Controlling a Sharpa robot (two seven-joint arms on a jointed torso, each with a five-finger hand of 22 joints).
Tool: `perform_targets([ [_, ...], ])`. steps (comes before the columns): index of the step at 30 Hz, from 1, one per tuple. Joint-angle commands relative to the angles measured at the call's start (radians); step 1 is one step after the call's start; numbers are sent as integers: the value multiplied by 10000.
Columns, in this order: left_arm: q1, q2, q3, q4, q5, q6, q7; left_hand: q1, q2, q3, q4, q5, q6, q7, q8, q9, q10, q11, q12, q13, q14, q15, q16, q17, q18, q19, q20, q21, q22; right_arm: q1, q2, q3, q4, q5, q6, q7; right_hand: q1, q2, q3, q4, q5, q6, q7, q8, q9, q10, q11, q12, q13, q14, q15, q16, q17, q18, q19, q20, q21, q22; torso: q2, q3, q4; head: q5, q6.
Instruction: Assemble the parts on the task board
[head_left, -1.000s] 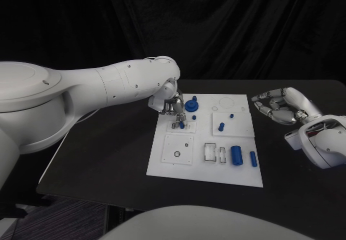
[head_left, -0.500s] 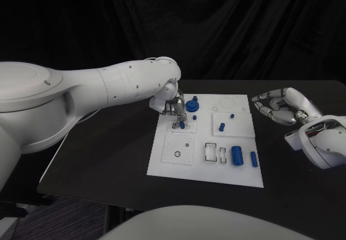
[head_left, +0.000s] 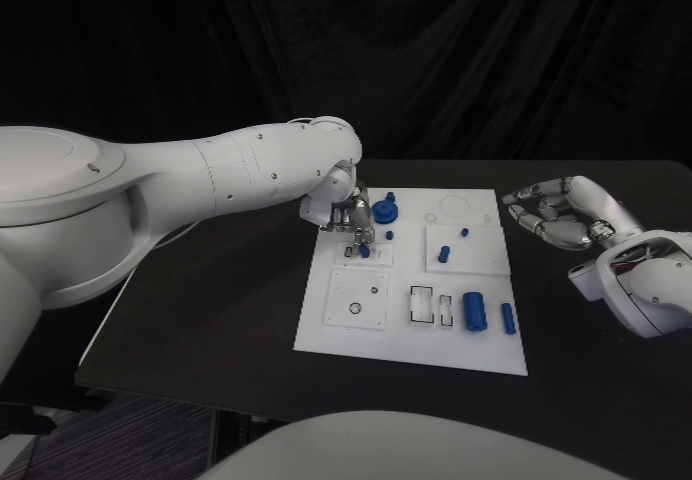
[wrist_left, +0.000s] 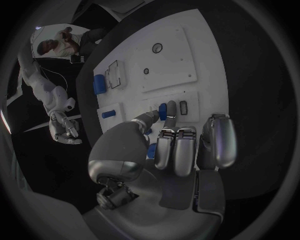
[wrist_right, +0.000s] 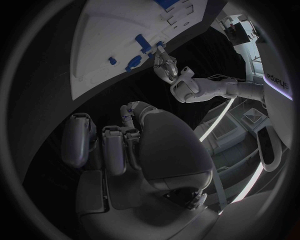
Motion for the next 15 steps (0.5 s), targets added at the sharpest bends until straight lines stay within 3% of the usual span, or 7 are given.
perform_targets([
  [1, -104, -24, -15, 110, -3, -230, 150, -42, -88, 138, -52, 32, 88, -15, 23, -1, 1053, -69, 36, 2631, 1056, -84, 26, 2634, 121, -22, -29, -28, 1764, -17, 1, 9, 7, -8, 89, -249, -113, 8, 55, 12, 43, -21, 4, -34, -16, 778, 61, -41, 2384, 819, 21, -60, 2023, 18, -61, 9, -59, 1218, -3, 3, -7, 3, -2],
  [4, -136, -99, -15, 243, -3, -400, 157, -56, -105, 209, -111, 33, 104, -20, 27, 5, 1053, -75, 36, 2631, 1056, -88, 26, 2634, 119, -16, -33, -21, 1766, -17, 3, 9, 4, -8, 98, -280, -118, 3, 58, 5, 41, -17, 3, -32, -16, 762, 61, -49, 2370, 814, 21, -74, 2009, 24, -73, 9, -83, 1207, -3, 5, -4, -1, -2],
  [12, -170, -286, -15, 558, -3, -1001, 211, -287, -304, 1515, -1164, 295, 273, -110, 306, 436, 1053, -174, 36, 2631, 1056, -185, 26, 2634, 88, 93, -129, 113, 1808, -18, 13, 9, -9, -8, 120, -320, -120, 1, 60, 1, 41, -16, 3, -31, -16, 729, 61, -66, 2338, 799, 21, -114, 1970, 42, -110, 9, -153, 1172, -8, 3, -2, 13, -2],
  [15, -176, -367, -15, 676, -3, -1292, 244, -341, -315, 1609, -1228, 309, 272, -114, 340, 497, 1053, -178, 36, 2631, 1056, -190, 26, 2634, 85, 102, -133, 126, 1812, -18, 13, 9, -11, -8, 128, -330, -120, 1, 62, -1, 41, -16, 3, -31, -16, 726, 61, -67, 2335, 796, 21, -121, 1963, 47, -120, 9, -171, 1162, -9, 3, -4, 6, -2],
])
